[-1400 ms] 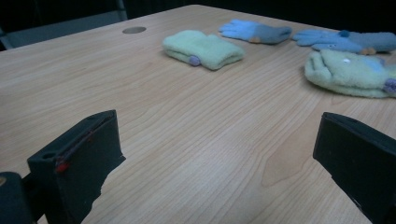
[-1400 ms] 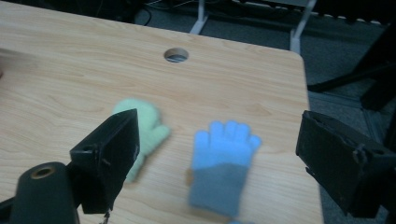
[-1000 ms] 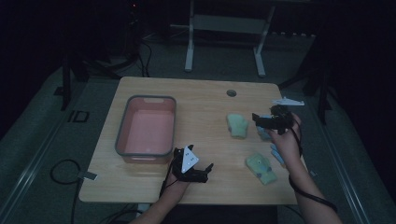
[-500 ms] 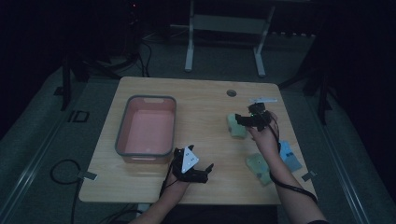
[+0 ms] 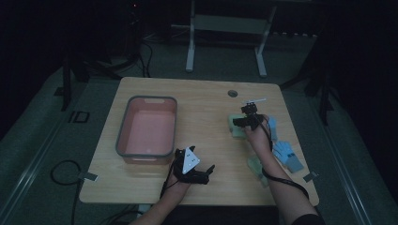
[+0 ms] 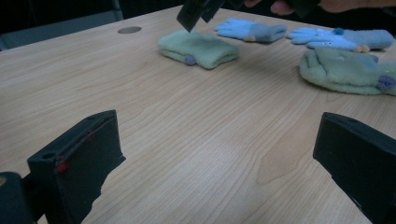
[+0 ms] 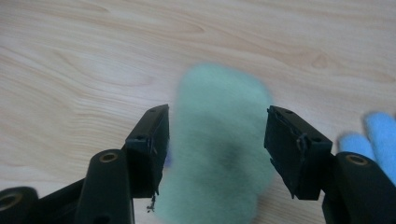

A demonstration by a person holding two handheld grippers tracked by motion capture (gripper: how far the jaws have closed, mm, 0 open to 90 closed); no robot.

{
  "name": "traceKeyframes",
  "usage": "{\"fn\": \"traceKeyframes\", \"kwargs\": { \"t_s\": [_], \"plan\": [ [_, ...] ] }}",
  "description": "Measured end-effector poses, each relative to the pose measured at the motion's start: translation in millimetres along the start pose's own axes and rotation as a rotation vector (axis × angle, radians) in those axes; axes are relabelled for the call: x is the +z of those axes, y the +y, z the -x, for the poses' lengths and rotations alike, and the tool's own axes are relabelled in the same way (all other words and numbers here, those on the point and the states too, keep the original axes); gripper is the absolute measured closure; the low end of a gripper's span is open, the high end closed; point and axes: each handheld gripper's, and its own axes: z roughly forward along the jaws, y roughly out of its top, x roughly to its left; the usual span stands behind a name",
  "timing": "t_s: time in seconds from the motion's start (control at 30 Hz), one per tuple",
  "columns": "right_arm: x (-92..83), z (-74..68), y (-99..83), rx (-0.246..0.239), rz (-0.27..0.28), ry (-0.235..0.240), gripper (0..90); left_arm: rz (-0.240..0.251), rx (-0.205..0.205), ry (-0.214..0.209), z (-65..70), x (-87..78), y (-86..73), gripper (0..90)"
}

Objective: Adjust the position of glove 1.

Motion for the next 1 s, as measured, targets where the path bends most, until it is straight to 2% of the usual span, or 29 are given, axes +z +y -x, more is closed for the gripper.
{"fn": "traceKeyframes", "kwargs": {
  "t_s": [0.17,0.23,0.3,0.47,0.53,0.63,0.7,0.9,1.0],
  "plan": [
    [11.9,3.6,-1.9,0.009,-0.057,-0.01,48.8,-0.001,-0.002,-0.001,-0.2,0.1,0.1,1.4],
    [16.4,2.2,-3.7,-0.006,-0.084,-0.015,53.0,-0.002,0.0,0.0,0.0,0.2,0.1,1.3],
    [23.6,0.9,-6.6,-0.032,-0.12,-0.015,52.1,-0.004,0.003,0.001,0.2,0.2,0.2,1.3],
    [24.6,-0.4,-6.7,-0.017,-0.112,-0.018,54.2,-0.006,0.004,0.002,0.2,0.4,0.3,1.3],
    [24.6,1.0,-6.1,0.001,-0.109,-0.005,59.6,-0.008,0.003,0.002,0.1,0.6,0.3,1.3],
    [23.6,1.8,-5.7,0.028,-0.102,-0.006,73.0,-0.009,0.004,0.002,0.2,0.6,0.4,1.4],
    [23.2,0.1,-5.5,0.029,-0.099,-0.01,78.5,-0.01,0.006,0.003,0.3,0.8,0.4,1.3],
    [20.7,-2.8,-2.5,0.013,-0.106,-0.012,82.1,-0.009,0.007,0.002,0.5,0.7,0.4,1.4],
    [11.2,-4.1,0.7,0.006,-0.091,-0.003,82.9,-0.011,0.005,0.001,0.2,0.9,0.5,1.3]
  ]
}}
